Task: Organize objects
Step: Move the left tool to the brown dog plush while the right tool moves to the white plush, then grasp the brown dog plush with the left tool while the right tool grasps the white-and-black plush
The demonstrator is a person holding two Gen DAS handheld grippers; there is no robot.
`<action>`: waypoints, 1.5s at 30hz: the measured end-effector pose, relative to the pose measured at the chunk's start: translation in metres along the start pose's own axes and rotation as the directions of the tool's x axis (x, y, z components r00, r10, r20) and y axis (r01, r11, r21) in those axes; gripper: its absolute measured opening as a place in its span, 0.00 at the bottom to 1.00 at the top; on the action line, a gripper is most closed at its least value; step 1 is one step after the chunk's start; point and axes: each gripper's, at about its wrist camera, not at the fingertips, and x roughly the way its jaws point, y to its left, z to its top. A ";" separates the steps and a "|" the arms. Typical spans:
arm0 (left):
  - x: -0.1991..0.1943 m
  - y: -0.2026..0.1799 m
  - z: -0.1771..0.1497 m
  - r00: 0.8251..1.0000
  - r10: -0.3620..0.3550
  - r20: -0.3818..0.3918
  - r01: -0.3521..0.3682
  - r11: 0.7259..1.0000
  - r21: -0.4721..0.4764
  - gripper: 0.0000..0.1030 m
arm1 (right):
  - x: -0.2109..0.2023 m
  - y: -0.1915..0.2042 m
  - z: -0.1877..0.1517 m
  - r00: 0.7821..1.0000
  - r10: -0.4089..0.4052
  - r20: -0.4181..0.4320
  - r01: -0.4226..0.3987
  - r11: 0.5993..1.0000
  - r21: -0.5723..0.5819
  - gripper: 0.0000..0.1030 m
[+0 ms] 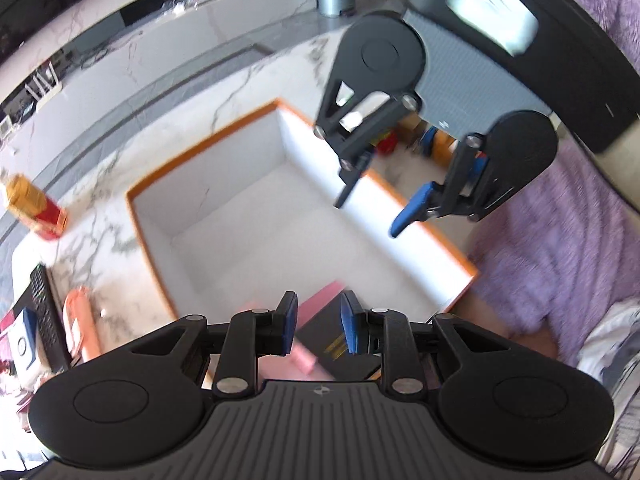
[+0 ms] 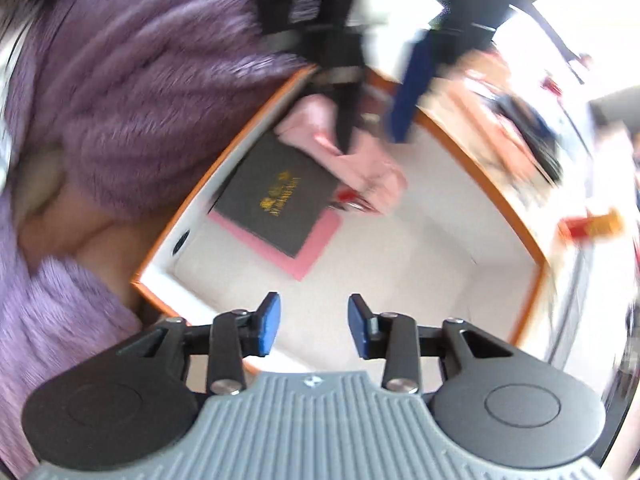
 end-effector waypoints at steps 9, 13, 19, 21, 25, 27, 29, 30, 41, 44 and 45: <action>0.020 -0.049 0.045 0.980 -0.158 0.121 0.166 0.985 -0.057 0.28 | -0.014 -0.010 -0.087 0.985 -0.134 -0.107 0.171 0.750 0.638 0.47; 0.047 -0.069 0.064 0.964 -0.224 0.145 0.239 0.966 -0.097 0.28 | 0.004 0.024 -0.134 0.971 -0.192 -0.143 0.228 0.556 0.799 0.51; 0.101 -0.097 0.084 0.944 -0.301 0.138 0.325 0.922 -0.212 0.34 | 0.024 0.098 -0.205 0.966 -0.194 -0.173 0.251 0.523 0.815 0.51; 0.121 -0.108 0.090 0.943 -0.309 0.125 0.331 0.912 -0.243 0.40 | 0.036 0.114 -0.226 0.963 -0.173 -0.209 0.270 0.540 0.798 0.54; 0.157 -0.119 0.097 0.947 -0.307 0.097 0.322 0.888 -0.330 0.48 | 0.050 0.129 -0.262 0.951 -0.141 -0.274 0.305 0.561 0.769 0.62; 0.170 -0.120 0.099 0.953 -0.293 0.084 0.302 0.879 -0.370 0.50 | 0.047 0.132 -0.272 0.950 -0.128 -0.285 0.305 0.573 0.761 0.62; 0.182 -0.118 0.102 0.955 -0.286 0.076 0.292 0.867 -0.405 0.51 | 0.053 0.132 -0.281 0.952 -0.117 -0.284 0.297 0.589 0.752 0.62; 0.187 -0.118 0.103 0.956 -0.286 0.072 0.289 0.861 -0.420 0.51 | 0.055 0.132 -0.285 0.954 -0.112 -0.280 0.289 0.598 0.748 0.63; 0.225 -0.122 0.110 0.959 -0.284 0.020 0.261 0.847 -0.463 0.51 | 0.081 0.136 -0.305 0.969 -0.127 -0.211 0.246 0.557 0.794 0.77; 0.231 -0.121 0.109 0.958 -0.286 0.030 0.264 0.836 -0.480 0.51 | 0.083 0.137 -0.306 0.967 -0.144 -0.212 0.256 0.519 0.816 0.78; 0.232 -0.121 0.108 0.957 -0.288 0.036 0.268 0.830 -0.489 0.51 | 0.084 0.137 -0.306 0.966 -0.147 -0.214 0.259 0.513 0.818 0.78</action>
